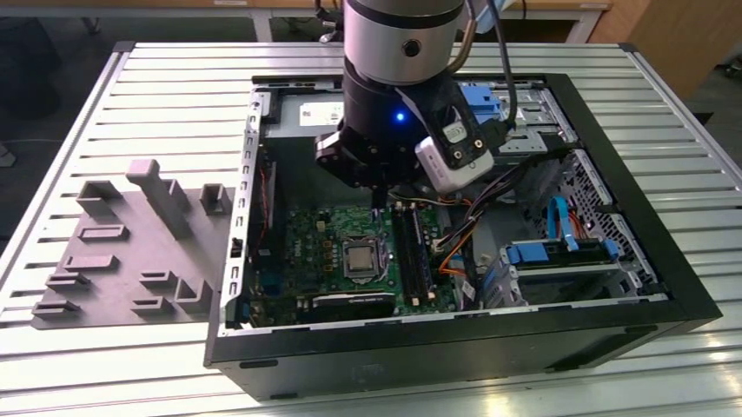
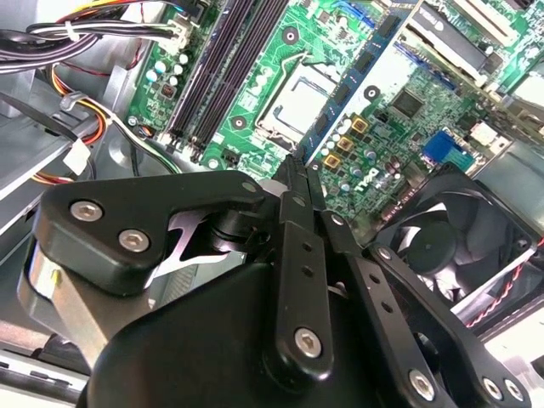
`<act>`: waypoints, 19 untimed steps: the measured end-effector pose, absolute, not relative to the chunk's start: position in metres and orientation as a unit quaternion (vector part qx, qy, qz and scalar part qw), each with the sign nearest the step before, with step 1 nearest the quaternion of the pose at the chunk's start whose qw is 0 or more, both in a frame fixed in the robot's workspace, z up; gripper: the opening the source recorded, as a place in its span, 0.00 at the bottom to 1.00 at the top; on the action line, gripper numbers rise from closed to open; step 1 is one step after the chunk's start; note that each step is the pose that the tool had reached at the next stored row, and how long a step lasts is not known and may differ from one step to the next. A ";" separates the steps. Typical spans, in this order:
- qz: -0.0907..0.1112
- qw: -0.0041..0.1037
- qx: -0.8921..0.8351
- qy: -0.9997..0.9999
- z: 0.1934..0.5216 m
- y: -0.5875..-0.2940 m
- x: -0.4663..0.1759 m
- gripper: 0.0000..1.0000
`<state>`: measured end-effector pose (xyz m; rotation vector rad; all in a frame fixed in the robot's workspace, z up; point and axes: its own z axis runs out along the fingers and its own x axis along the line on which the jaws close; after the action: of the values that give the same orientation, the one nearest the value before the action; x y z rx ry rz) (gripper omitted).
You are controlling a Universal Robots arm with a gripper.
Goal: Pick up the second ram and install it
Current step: 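Insert the second ram into the second slot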
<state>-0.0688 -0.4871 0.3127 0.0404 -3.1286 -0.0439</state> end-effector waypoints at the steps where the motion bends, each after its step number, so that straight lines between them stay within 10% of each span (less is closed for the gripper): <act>1: -0.014 0.006 0.013 -1.000 0.312 -0.487 -0.069 0.11; 19: -0.015 0.006 0.013 -1.000 0.306 -0.487 -0.068 0.11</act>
<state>-0.0684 -0.4871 0.3061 0.0404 -3.1285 -0.0470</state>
